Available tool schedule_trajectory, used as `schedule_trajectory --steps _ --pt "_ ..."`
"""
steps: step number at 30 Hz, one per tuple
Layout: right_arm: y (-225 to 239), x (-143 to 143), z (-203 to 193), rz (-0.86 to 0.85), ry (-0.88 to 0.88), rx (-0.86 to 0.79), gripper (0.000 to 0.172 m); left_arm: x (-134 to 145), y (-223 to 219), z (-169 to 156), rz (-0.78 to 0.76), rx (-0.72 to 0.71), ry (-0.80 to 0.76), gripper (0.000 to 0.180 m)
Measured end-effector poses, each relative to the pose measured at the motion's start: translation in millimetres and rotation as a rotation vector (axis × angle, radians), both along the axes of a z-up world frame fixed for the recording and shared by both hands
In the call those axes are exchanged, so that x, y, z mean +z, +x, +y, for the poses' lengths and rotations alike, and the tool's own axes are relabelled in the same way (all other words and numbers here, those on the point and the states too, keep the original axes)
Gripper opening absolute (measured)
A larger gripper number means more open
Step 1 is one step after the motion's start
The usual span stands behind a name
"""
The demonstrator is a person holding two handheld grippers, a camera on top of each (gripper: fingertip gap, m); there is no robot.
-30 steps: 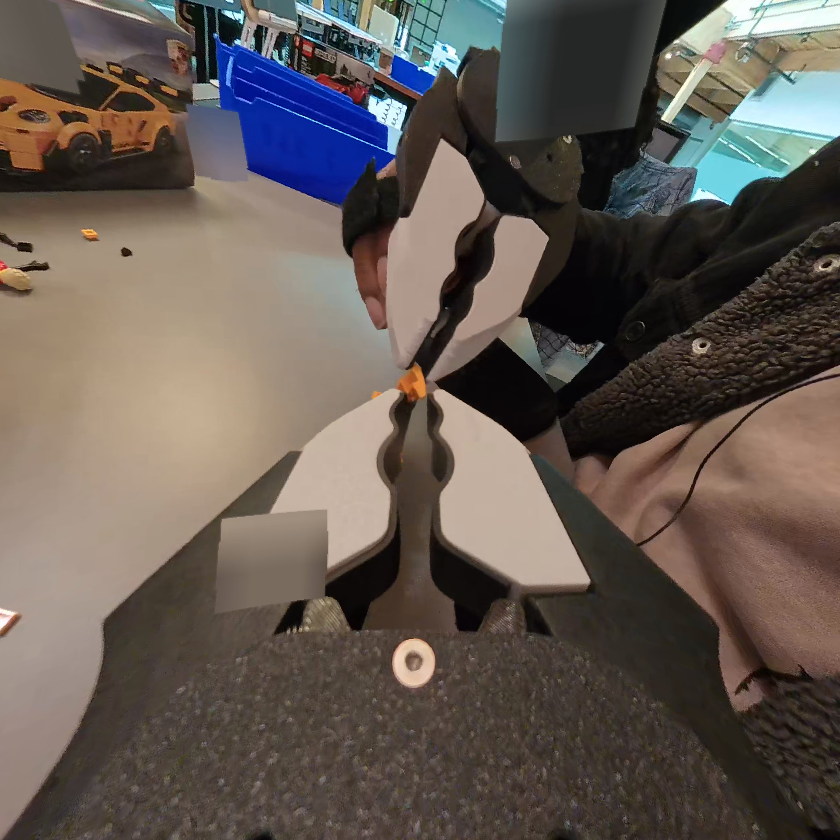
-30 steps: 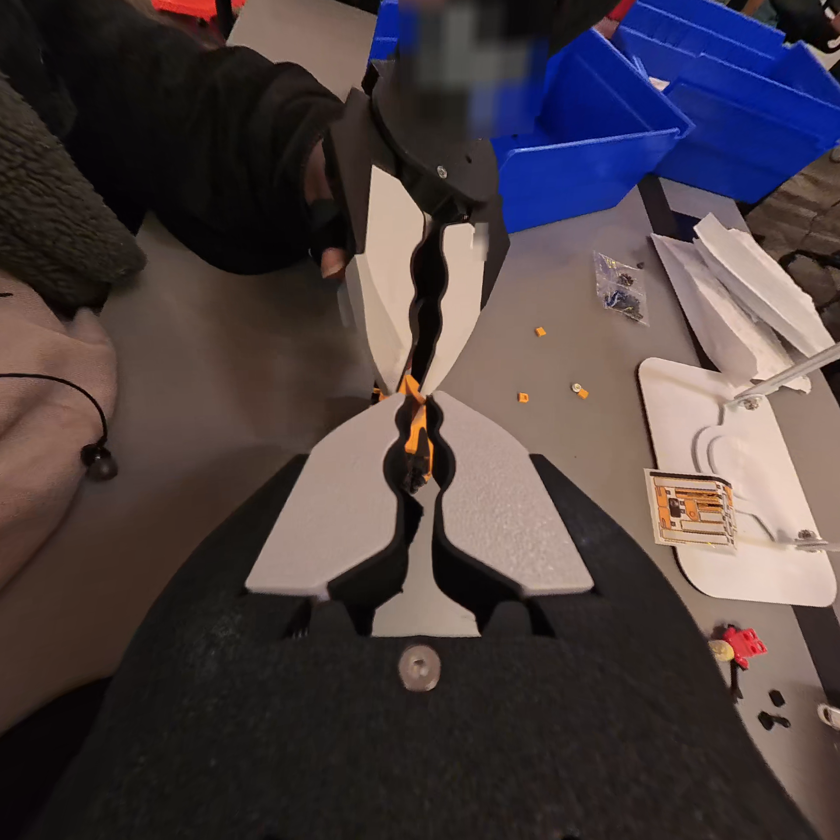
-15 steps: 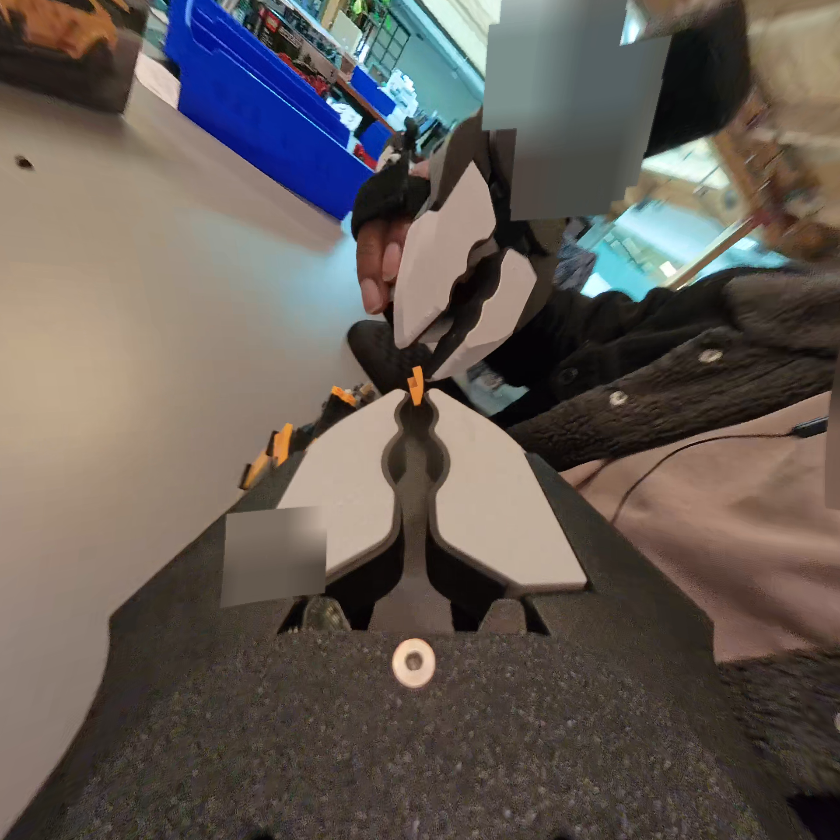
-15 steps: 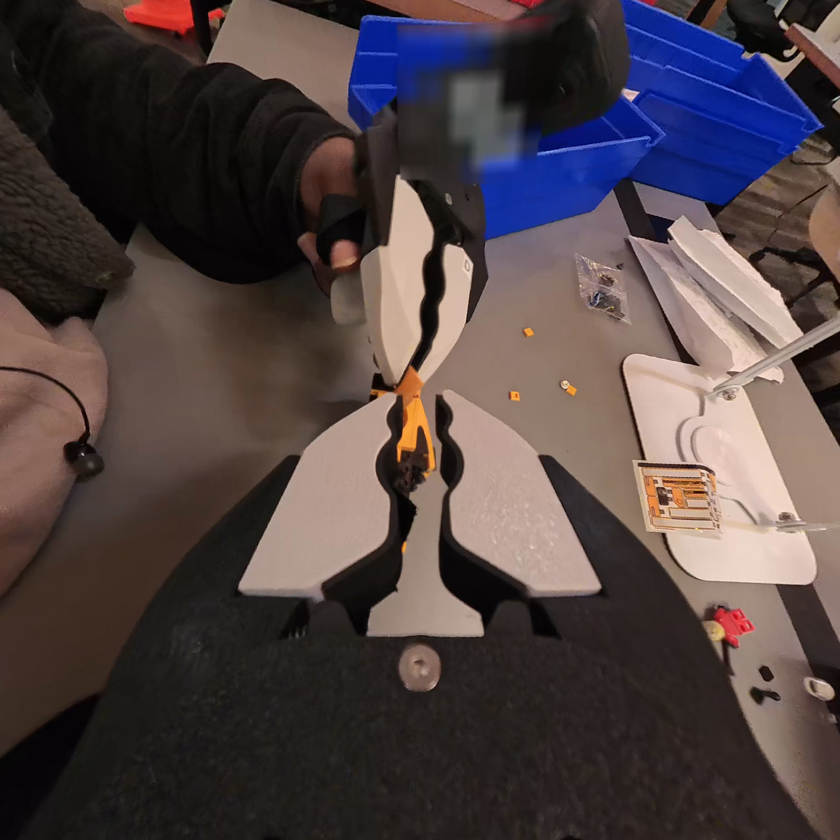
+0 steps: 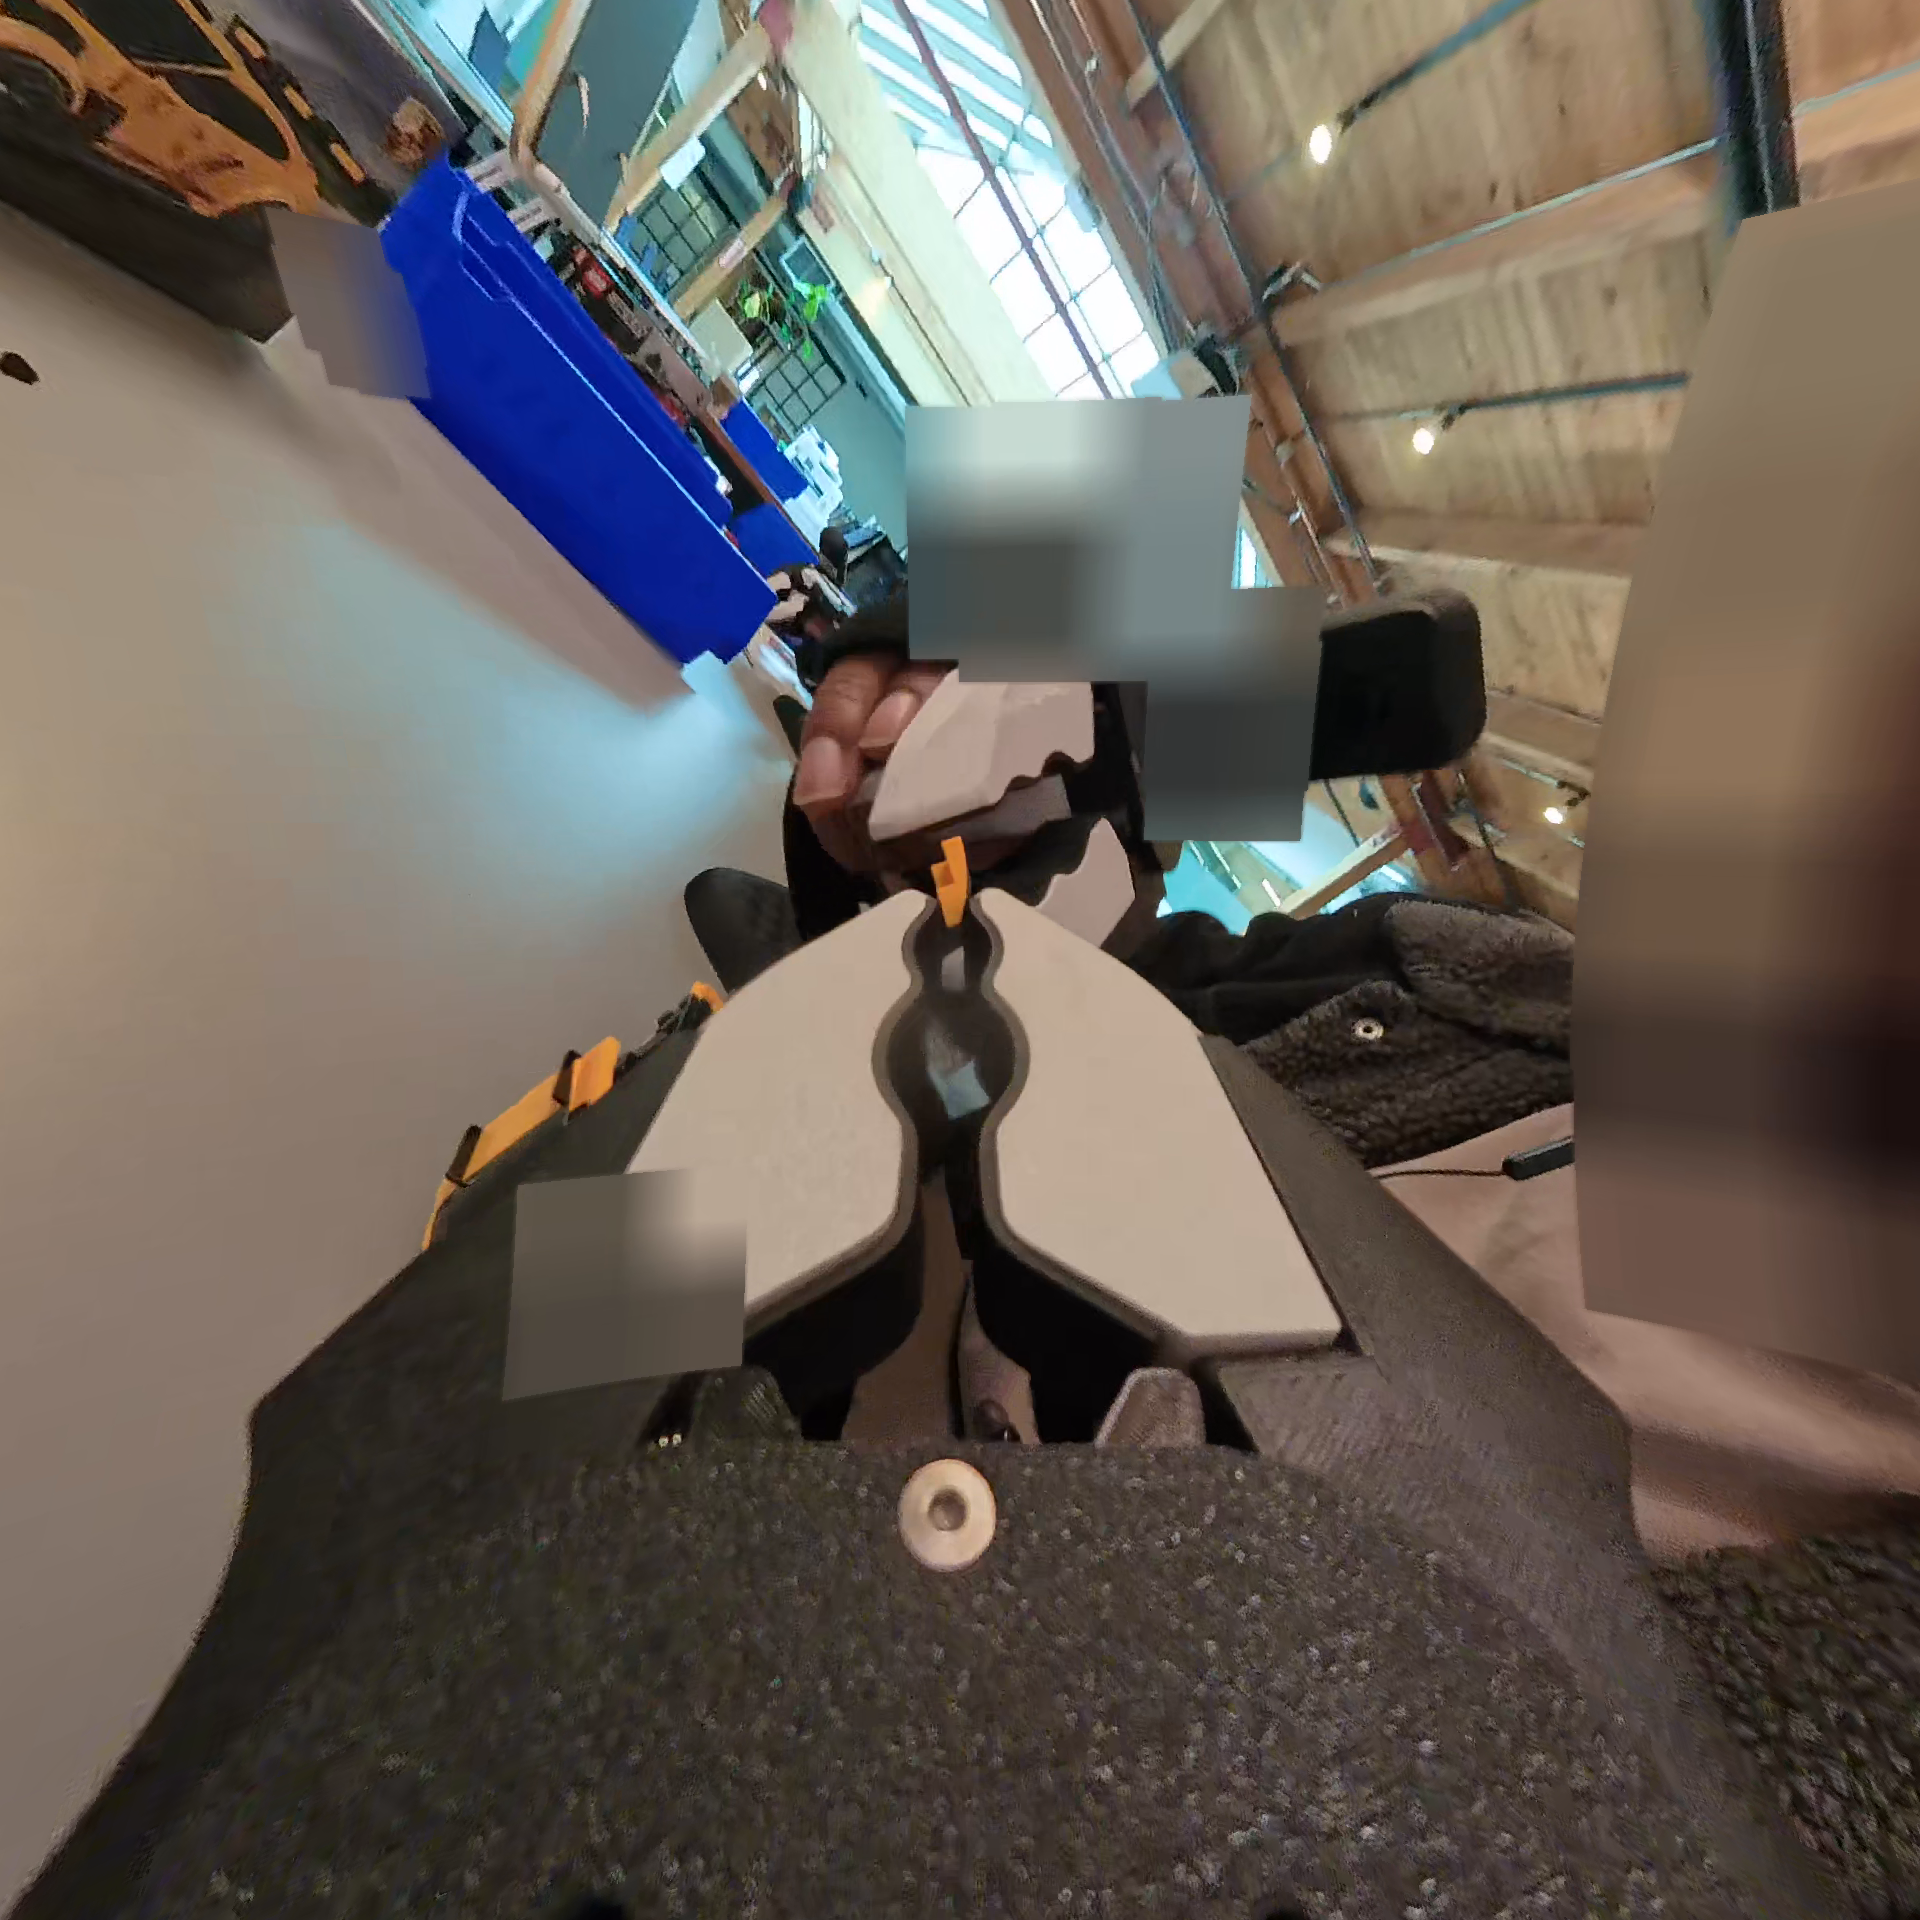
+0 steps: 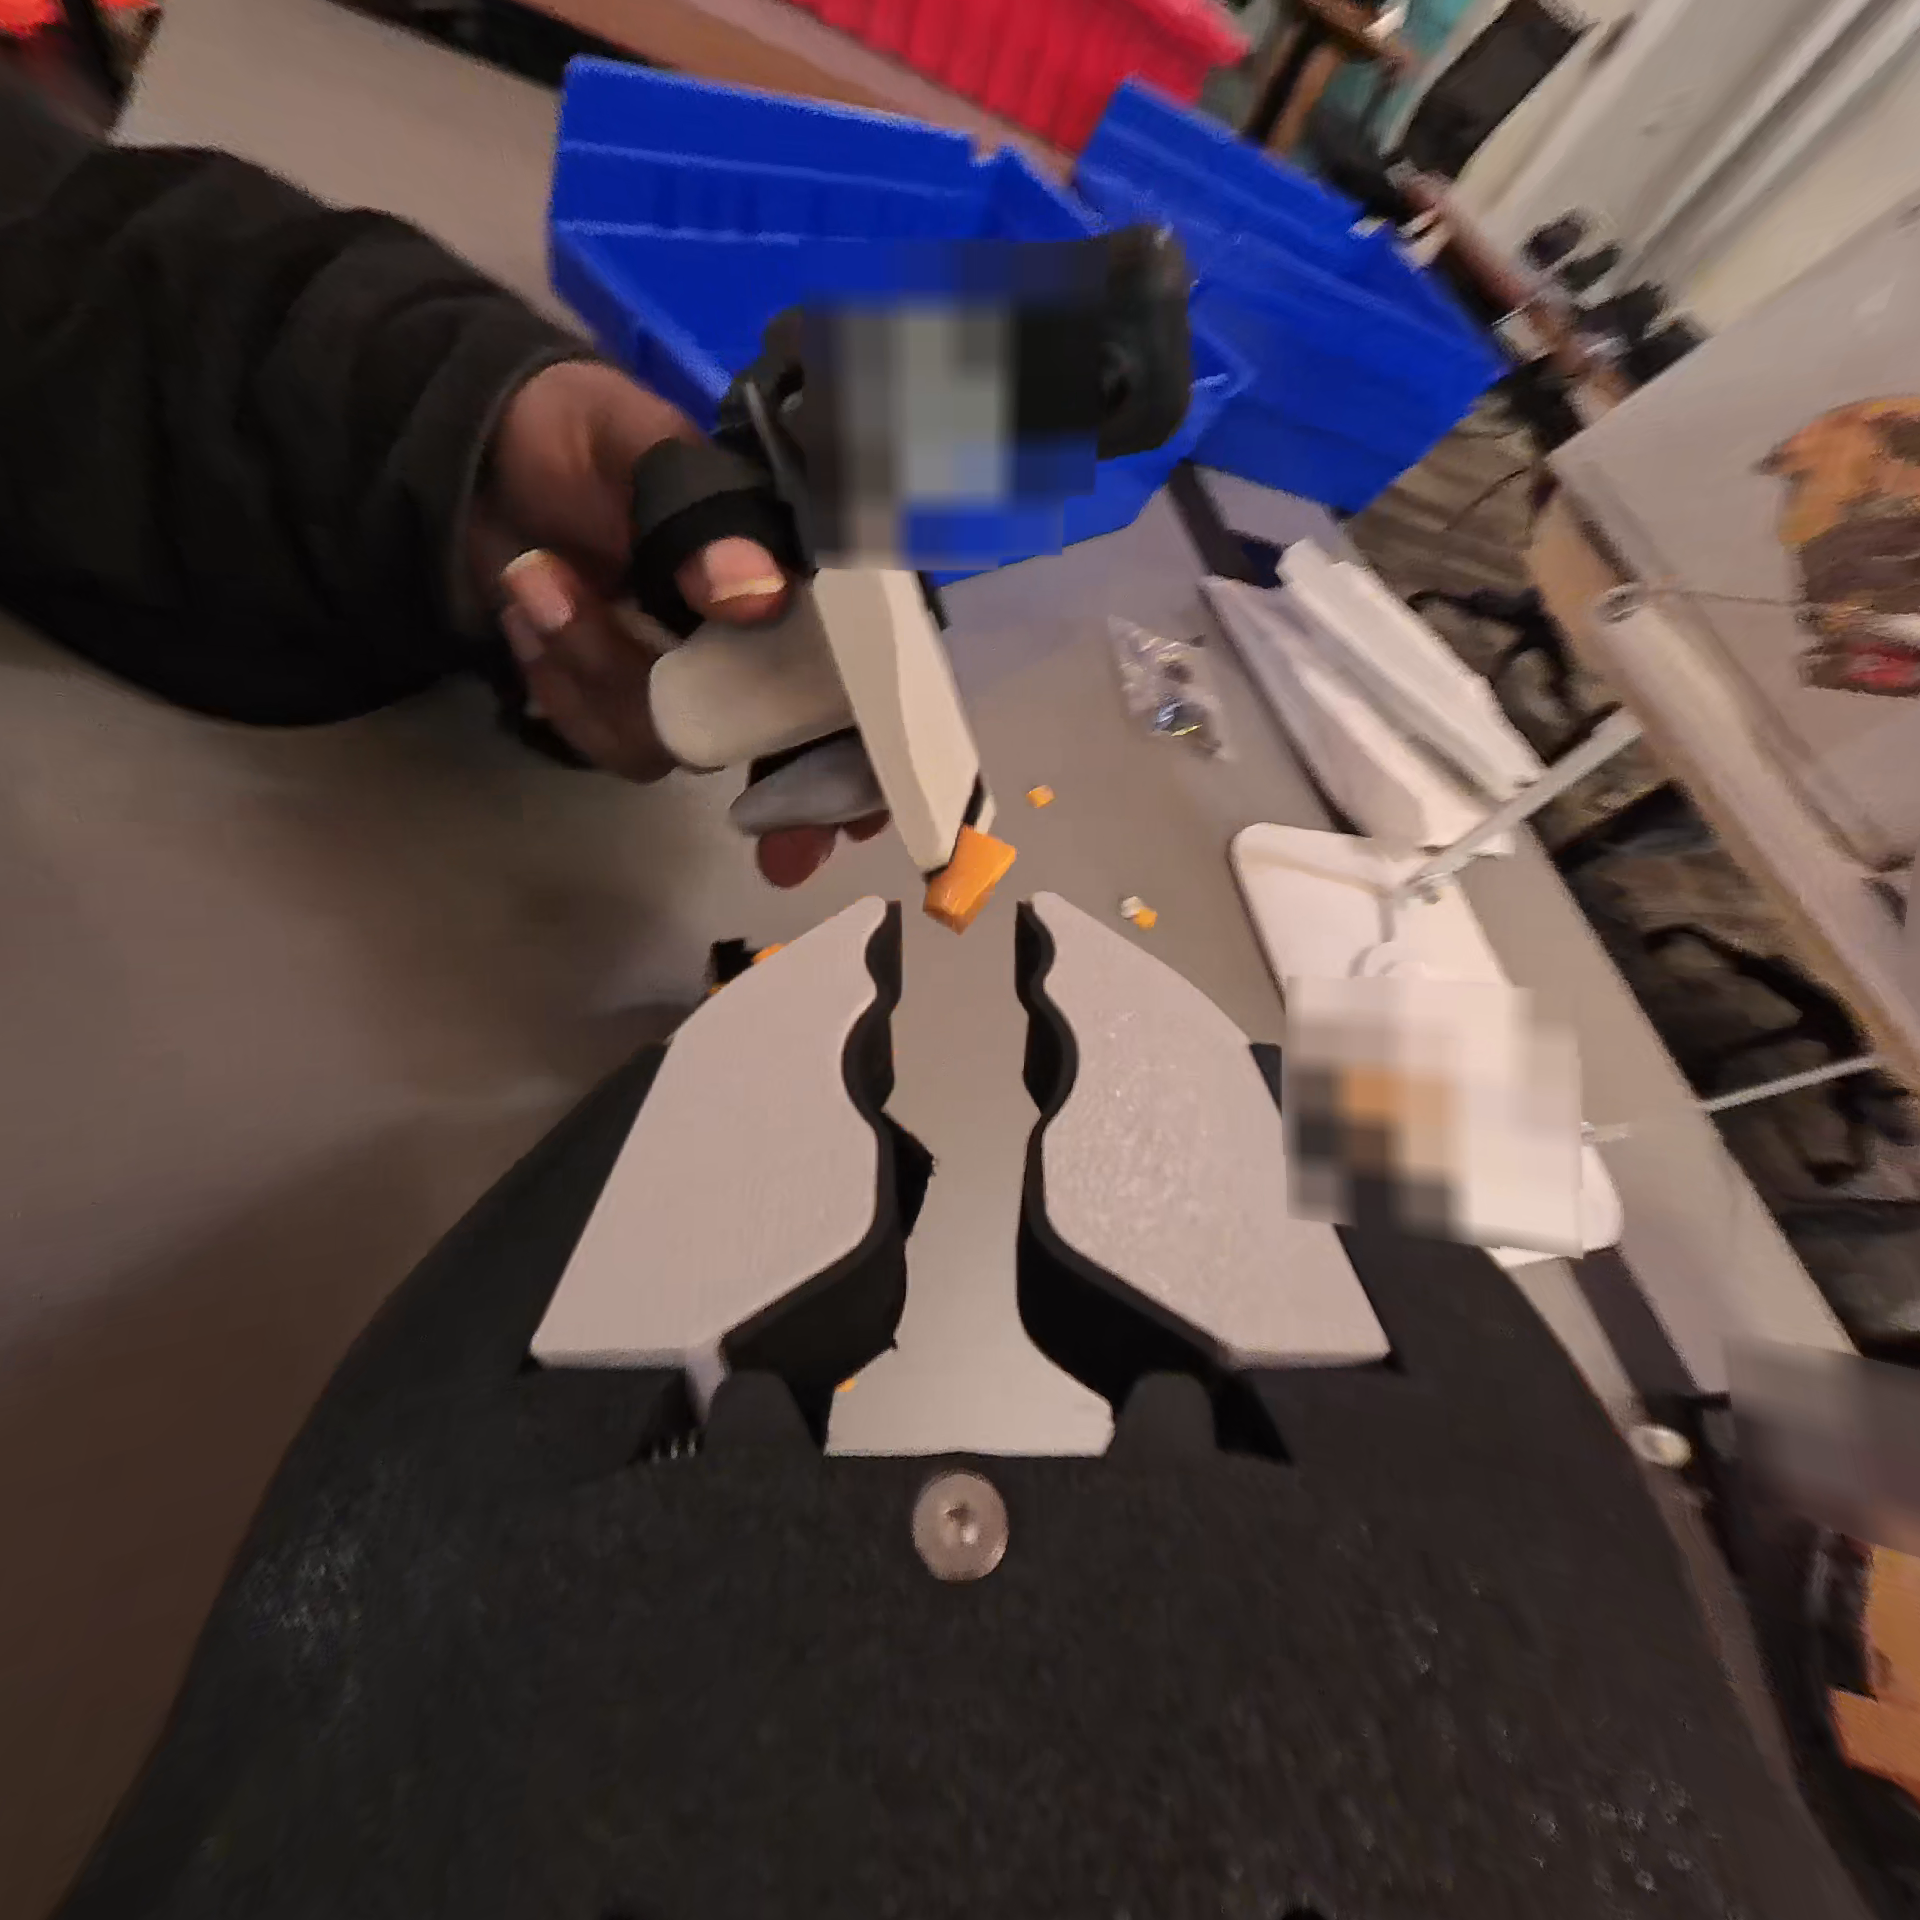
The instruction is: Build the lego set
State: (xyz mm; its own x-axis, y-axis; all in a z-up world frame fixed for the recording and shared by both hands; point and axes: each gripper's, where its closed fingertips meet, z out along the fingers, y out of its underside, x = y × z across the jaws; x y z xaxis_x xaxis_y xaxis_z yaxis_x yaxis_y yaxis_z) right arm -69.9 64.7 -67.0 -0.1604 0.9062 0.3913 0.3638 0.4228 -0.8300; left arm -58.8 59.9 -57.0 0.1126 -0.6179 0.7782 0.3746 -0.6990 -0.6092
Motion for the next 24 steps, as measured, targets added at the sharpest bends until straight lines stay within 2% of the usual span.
schedule_trajectory --steps 3,6,10,14,18,21,24 --pt "-4.7 8.8 0.7 0.059 0.106 -0.038 0.014 4.1 -2.1 1.9 -0.052 0.016 -0.013 0.004" --pt "-3.4 10.6 -1.4 0.029 0.166 0.023 0.013 5.3 -1.5 -0.2 -0.052 0.007 -0.005 0.004" --pt "6.9 8.3 -11.3 -0.113 0.161 0.236 0.011 3.9 8.3 -9.2 -0.021 -0.058 0.011 0.004" --pt "23.6 5.6 -24.3 -0.315 0.080 0.487 0.010 1.1 20.2 -21.6 0.008 -0.150 0.025 0.007" --pt "32.6 3.0 -33.8 -0.461 0.072 0.636 0.010 -1.0 30.1 -32.8 0.025 -0.227 0.031 0.005" --pt "26.6 4.0 -27.2 -0.467 0.090 0.600 0.011 0.2 24.3 -25.3 0.006 -0.172 0.023 0.004" --pt "8.6 19.3 -8.0 -0.297 0.051 0.414 0.016 7.9 5.4 -6.6 -0.078 -0.032 0.002 0.004"
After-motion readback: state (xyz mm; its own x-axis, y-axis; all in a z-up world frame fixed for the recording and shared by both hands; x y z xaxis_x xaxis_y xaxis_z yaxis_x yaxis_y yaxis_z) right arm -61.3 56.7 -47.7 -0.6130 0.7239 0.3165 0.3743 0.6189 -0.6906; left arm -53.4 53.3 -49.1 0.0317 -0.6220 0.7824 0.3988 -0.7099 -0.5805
